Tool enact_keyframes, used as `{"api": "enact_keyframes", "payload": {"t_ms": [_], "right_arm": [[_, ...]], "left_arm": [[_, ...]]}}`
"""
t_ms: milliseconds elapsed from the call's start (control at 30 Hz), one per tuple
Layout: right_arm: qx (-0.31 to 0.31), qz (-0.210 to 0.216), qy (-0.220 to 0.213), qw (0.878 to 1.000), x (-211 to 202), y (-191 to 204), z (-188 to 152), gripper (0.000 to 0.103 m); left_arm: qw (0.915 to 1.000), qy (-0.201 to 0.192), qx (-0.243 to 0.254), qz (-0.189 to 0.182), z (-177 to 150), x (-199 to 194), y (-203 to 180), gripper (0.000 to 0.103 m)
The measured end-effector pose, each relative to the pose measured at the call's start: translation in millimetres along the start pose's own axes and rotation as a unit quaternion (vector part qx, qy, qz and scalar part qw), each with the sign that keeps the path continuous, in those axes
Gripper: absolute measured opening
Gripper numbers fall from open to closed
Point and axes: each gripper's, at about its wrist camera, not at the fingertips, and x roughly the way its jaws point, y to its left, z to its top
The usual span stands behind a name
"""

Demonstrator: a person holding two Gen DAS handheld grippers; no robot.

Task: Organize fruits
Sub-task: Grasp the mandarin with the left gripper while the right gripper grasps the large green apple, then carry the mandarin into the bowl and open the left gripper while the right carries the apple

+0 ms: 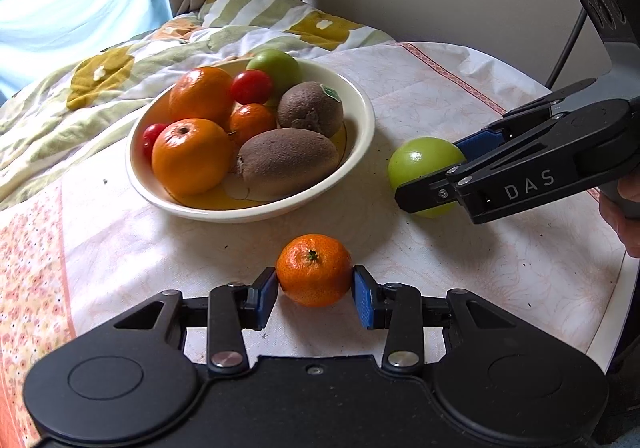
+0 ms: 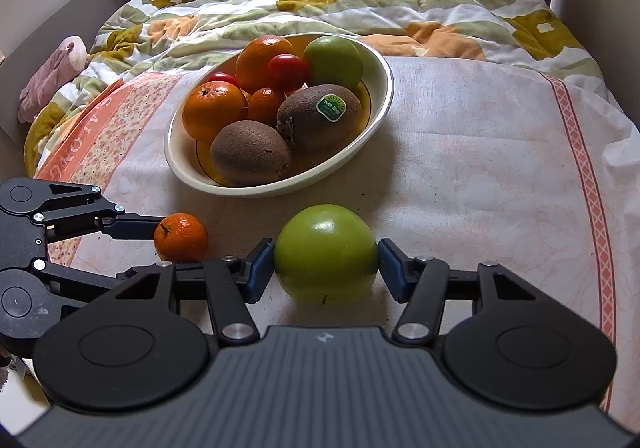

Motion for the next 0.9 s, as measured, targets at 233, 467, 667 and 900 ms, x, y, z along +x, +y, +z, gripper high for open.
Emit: {"api": "enact_keyframes", "payload": {"t_ms": [233, 467, 667, 900], "right_arm": [[-0.002, -0.003, -0.001, 1.000, -2, 2, 0, 0.071], [-0.003, 0.004, -0.009, 1.000, -10, 4, 0, 0.071], [-0.008, 0.012, -0.024, 1.000, -28, 7, 6, 0.071], [-0.011, 0.016, -0.046, 0.999, -53, 10, 22, 0.071]], "left_arm": [[0.9996, -0.010, -0.020, 0.014, -3, -9, 4, 0.044], [0.9990, -0.017, -0.033, 0.023, -5, -17, 4, 0.044], [0.9971, -0.039, -0.054, 0.037, 3, -38, 5, 0.044], [0.9938, -0.068, -0.069, 0.056, 26, -65, 9, 0.044]]}}
